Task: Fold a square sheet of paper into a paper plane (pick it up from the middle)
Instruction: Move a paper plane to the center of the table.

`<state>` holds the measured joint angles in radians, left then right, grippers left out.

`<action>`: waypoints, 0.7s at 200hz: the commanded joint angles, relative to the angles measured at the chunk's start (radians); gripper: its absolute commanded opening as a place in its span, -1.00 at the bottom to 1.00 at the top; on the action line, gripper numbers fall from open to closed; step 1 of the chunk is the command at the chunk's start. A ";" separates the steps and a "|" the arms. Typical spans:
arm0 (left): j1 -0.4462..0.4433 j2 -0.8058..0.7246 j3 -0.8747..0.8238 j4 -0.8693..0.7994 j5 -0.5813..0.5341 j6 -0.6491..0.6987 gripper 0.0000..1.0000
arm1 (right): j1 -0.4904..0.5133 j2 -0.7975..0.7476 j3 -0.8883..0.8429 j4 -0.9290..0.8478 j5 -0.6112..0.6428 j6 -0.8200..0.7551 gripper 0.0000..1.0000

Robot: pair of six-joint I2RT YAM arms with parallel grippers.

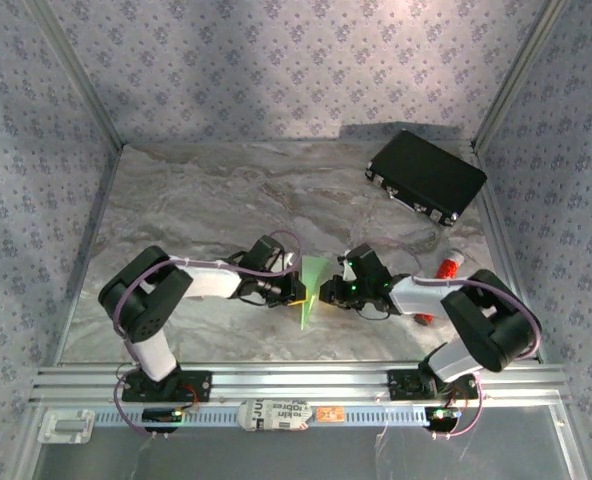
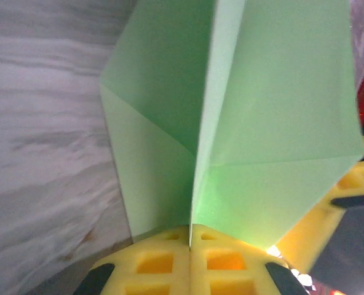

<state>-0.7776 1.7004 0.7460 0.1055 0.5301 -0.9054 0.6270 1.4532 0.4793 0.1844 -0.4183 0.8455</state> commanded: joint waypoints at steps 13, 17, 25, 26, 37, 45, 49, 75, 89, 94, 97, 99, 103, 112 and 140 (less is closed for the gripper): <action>-0.021 -0.155 0.107 -0.370 -0.352 0.131 -1.00 | -0.006 -0.138 0.006 -0.184 0.164 -0.028 -0.62; -0.021 -0.162 0.116 -0.402 -0.382 0.137 -1.00 | -0.006 -0.152 0.005 -0.192 0.176 -0.029 -0.62; -0.022 -0.175 0.132 -0.453 -0.432 0.149 -1.00 | -0.007 -0.177 0.005 -0.209 0.194 -0.029 -0.61; -0.022 -0.176 0.134 -0.458 -0.437 0.151 -1.00 | -0.006 -0.180 0.005 -0.210 0.196 -0.028 -0.61; -0.021 -0.178 0.158 -0.516 -0.487 0.166 -1.00 | -0.007 -0.207 0.005 -0.231 0.217 -0.024 -0.60; -0.022 -0.173 0.177 -0.554 -0.509 0.178 -1.00 | -0.007 -0.223 0.005 -0.244 0.233 -0.021 -0.60; -0.022 -0.169 0.186 -0.572 -0.521 0.183 -1.00 | -0.007 -0.229 0.004 -0.248 0.241 -0.018 -0.60; -0.033 -0.130 0.238 -0.644 -0.554 0.207 -1.00 | -0.007 -0.248 -0.008 -0.241 0.256 0.000 -0.60; -0.040 -0.112 0.247 -0.653 -0.552 0.212 -1.00 | -0.005 -0.247 -0.007 -0.228 0.253 0.006 -0.60; -0.043 -0.106 0.252 -0.656 -0.552 0.215 -1.00 | -0.003 -0.247 -0.007 -0.227 0.253 0.007 -0.59; -0.045 -0.103 0.253 -0.657 -0.553 0.216 -1.00 | -0.003 -0.246 -0.007 -0.225 0.253 0.007 -0.59; -0.047 -0.102 0.253 -0.658 -0.552 0.217 -1.00 | -0.002 -0.246 -0.006 -0.225 0.253 0.007 -0.59; -0.049 -0.098 0.257 -0.658 -0.553 0.218 -1.00 | 0.000 -0.247 -0.006 -0.223 0.254 0.008 -0.59; -0.053 -0.092 0.260 -0.661 -0.552 0.218 -1.00 | 0.003 -0.245 -0.005 -0.220 0.256 0.009 -0.59; -0.057 -0.065 0.269 -0.670 -0.541 0.221 -0.99 | 0.006 -0.244 -0.006 -0.219 0.263 0.010 -0.59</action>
<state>-0.8265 1.6108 0.9737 -0.5076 0.0059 -0.7097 0.6273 1.2179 0.4793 -0.0204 -0.1875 0.8429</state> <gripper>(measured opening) 0.042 0.205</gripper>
